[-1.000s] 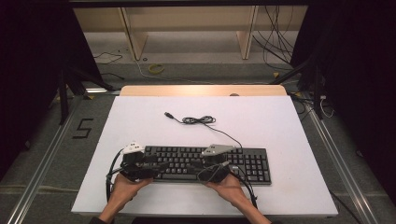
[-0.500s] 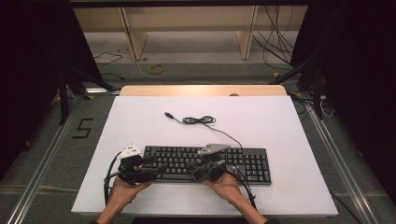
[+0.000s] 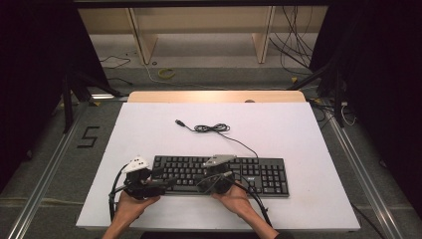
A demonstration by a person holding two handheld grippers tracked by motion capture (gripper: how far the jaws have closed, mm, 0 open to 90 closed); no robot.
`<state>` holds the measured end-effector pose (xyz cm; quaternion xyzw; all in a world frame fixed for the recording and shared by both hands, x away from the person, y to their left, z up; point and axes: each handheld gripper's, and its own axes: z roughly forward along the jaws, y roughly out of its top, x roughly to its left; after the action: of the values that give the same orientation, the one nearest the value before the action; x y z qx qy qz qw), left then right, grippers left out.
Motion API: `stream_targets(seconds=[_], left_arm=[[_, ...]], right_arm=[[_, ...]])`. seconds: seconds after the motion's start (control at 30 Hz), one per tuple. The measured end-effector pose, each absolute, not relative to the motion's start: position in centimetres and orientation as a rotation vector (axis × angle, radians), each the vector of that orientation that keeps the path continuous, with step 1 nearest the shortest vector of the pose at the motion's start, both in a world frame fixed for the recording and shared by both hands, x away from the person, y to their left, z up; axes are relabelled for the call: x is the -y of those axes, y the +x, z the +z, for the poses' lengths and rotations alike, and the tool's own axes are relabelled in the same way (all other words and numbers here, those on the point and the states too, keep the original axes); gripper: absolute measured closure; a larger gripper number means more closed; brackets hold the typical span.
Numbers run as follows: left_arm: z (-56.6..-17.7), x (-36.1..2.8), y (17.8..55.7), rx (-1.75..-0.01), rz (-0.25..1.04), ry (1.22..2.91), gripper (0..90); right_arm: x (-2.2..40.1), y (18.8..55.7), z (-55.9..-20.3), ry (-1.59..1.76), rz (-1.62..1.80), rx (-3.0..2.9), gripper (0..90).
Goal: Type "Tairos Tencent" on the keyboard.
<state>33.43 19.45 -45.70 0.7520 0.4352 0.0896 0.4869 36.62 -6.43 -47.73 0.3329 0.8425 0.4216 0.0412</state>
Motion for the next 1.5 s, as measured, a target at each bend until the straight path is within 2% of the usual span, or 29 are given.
stream_targets(seconds=[0.63, 0.7, 0.83, 0.97, 1.07, 1.23, 1.5], left_arm=[[-45.7, -19.7, 33.7, -1.066, 0.230, 1.825, 29.6], [-45.7, -19.7, 33.7, -1.063, 0.231, 1.828, 29.6], [-45.7, -19.5, 33.9, -1.060, 0.234, 1.826, 29.6], [-45.7, -19.3, 34.1, -1.054, 0.236, 1.834, 29.7], [-45.7, -19.0, 34.3, -1.050, 0.238, 1.837, 29.7], [-45.7, -18.6, 34.7, -1.047, 0.237, 1.841, 29.7], [-45.9, -17.8, 35.6, -1.036, 0.237, 1.863, 29.7]], right_arm=[[6.0, 36.6, -48.4, 1.036, 1.244, -2.574, 90.0], [6.3, 36.7, -48.3, 1.060, 1.270, -2.567, 85.3], [7.5, 36.7, -47.7, 1.085, 1.350, -2.530, 81.3], [8.9, 36.6, -47.1, 1.087, 1.397, -2.504, 69.5], [9.8, 36.5, -46.7, 1.082, 1.421, -2.483, 57.0], [11.1, 36.0, -46.0, 1.061, 1.430, -2.444, 45.7], [13.2, 35.3, -45.5, 1.059, 1.433, -2.409, 36.1]])
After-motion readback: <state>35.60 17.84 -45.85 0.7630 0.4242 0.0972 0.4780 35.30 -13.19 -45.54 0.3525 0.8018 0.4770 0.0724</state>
